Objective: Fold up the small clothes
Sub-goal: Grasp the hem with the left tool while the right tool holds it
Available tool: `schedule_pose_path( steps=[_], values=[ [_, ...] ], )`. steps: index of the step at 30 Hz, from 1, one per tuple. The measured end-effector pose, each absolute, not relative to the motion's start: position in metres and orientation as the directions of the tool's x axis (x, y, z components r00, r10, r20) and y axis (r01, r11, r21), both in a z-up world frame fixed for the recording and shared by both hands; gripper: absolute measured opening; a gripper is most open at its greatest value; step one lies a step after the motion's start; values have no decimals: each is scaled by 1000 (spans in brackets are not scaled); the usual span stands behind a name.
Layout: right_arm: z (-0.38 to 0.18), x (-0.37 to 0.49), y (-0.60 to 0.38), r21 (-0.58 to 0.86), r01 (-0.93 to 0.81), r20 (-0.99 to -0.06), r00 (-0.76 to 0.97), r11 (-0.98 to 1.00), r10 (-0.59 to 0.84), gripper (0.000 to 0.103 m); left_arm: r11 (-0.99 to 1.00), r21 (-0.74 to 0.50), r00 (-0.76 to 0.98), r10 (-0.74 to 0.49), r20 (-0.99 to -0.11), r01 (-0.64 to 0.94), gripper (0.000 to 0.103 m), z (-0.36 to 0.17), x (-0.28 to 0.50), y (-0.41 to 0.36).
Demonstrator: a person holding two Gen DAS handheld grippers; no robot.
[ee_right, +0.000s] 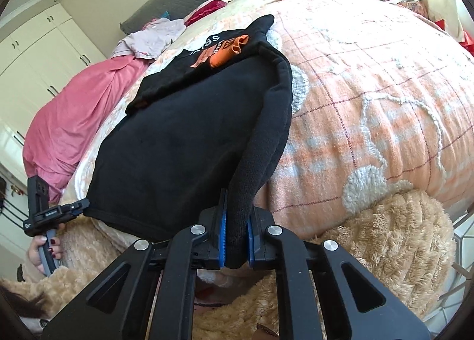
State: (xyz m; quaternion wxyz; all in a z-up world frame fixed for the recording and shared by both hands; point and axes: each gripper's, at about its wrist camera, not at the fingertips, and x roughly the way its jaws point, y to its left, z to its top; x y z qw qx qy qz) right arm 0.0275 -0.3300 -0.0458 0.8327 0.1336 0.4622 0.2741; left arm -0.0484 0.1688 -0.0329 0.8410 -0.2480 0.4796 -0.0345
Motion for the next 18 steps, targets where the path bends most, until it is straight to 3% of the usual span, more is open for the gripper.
schedule_pose_path(
  steps=[4, 8, 12, 16, 18],
  values=[
    [-51, 32, -326, 474, -315, -713, 411, 822, 568, 10, 884, -441, 523, -304, -796, -157, 18, -33, -48, 159],
    [-55, 34, -325, 471, -309, -720, 407, 826, 562, 12, 899, -388, 505, -245, -828, -201, 35, -39, -43, 160],
    [-57, 33, -328, 476, -303, -721, 404, 826, 564, 12, 905, -380, 492, -247, -835, -192, 40, -43, -40, 160],
    [-59, 35, -327, 472, -304, -725, 401, 827, 561, 12, 900, -392, 478, -263, -838, -192, 40, -52, -33, 161],
    [-60, 36, -325, 473, -305, -725, 399, 827, 562, 12, 900, -390, 481, -259, -838, -194, 32, -52, -30, 161]
  ],
)
